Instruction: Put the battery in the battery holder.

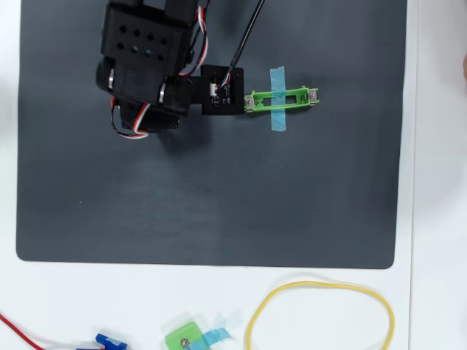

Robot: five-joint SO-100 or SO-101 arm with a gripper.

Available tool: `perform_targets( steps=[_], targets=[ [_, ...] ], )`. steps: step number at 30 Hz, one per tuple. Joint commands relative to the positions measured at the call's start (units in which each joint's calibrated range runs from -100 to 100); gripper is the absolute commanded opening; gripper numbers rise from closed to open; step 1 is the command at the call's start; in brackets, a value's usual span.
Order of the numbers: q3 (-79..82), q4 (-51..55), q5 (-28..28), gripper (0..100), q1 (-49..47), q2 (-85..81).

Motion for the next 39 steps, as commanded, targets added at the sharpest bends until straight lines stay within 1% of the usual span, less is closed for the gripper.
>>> perform_targets(
  steps=[1, 18, 22, 25, 32, 34, 36, 39],
  targets=[
    [-0.88, 0.26, -0.28, 0, -0.45, 0.22],
    [-0.62, 0.26, -0.34, 0, 0.59, -1.66],
    [1.58, 0.34, -1.64, 0, 0.70, -9.25],
    [6.52, 0.34, -2.48, 0, -0.24, -20.34],
    [11.27, 0.34, -4.20, 0, -0.45, -30.91],
    [12.33, 0.69, -4.35, 0, -2.83, -33.30],
    [14.01, 0.96, -5.92, 0, -8.64, -35.77],
    [14.80, 1.04, -6.18, 0, -14.98, -36.80]
  ],
)
